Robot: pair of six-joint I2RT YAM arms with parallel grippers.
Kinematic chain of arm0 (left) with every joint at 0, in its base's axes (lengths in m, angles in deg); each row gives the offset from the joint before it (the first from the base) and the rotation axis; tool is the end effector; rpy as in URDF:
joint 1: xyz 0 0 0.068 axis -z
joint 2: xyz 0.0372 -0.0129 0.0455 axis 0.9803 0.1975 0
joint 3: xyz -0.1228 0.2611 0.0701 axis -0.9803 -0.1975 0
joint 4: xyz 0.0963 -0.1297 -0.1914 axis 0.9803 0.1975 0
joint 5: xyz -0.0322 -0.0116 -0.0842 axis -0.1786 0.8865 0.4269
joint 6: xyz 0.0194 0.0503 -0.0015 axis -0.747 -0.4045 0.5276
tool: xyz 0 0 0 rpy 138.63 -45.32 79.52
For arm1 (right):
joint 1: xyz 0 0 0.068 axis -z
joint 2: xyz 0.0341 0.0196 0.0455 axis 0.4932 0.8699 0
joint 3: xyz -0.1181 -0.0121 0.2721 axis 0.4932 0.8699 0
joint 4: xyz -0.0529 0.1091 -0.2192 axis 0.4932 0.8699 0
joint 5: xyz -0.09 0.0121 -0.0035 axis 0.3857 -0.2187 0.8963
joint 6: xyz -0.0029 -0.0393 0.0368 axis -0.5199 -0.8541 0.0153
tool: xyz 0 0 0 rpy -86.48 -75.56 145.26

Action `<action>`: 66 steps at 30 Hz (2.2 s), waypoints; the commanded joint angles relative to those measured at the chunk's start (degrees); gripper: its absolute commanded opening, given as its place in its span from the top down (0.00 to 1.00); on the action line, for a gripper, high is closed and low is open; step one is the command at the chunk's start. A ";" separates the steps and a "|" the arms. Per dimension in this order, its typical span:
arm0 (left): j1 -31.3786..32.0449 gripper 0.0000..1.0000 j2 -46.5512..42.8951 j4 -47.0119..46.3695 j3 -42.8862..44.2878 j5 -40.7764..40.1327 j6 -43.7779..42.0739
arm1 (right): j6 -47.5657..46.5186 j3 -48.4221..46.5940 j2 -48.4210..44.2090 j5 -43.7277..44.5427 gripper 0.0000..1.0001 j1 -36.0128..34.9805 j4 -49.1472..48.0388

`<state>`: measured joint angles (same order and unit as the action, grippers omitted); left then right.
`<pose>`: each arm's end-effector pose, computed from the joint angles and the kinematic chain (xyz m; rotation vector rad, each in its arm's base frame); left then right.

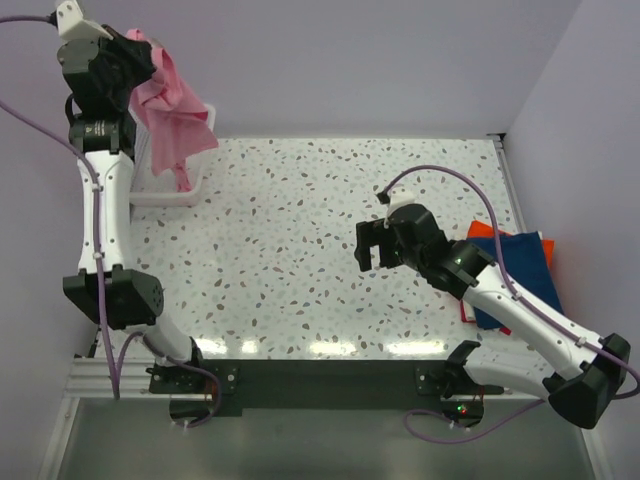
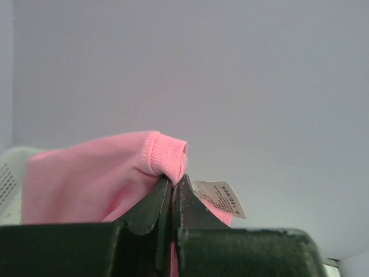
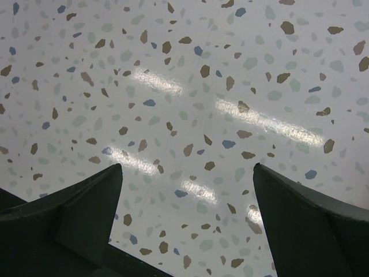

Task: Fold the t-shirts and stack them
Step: Move the tshirt to the center of the board, then flatten the tshirt out

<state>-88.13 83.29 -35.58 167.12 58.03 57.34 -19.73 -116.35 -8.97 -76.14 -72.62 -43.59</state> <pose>0.3674 0.0593 0.5326 -0.4685 1.4336 -0.3456 0.1548 0.1347 0.3464 -0.3148 2.2129 0.3881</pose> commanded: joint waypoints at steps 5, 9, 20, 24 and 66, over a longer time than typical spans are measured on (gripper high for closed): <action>3.98 1.00 -12.86 -6.03 3.31 7.34 -0.09 | 1.42 -2.43 -2.47 -0.72 0.01 0.00 -1.66; 5.56 1.00 -16.56 -5.06 3.06 8.75 0.70 | 2.21 -2.34 -4.49 -0.54 0.01 0.00 -0.78; 25.58 1.00 -17.63 -8.04 -14.58 5.17 0.18 | 5.37 -0.76 -9.07 1.13 0.01 0.00 0.89; 37.26 1.00 -11.84 -11.74 -21.44 1.99 0.79 | 7.39 0.38 -9.24 2.79 0.01 0.00 1.68; 22.70 0.57 -23.52 4.78 -75.61 -16.20 12.30 | 11.26 -5.59 28.46 -3.79 0.15 14.24 -18.09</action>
<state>-64.74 58.55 -28.43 92.00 43.52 67.42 -9.37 -119.60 19.29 -78.85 -58.31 -59.15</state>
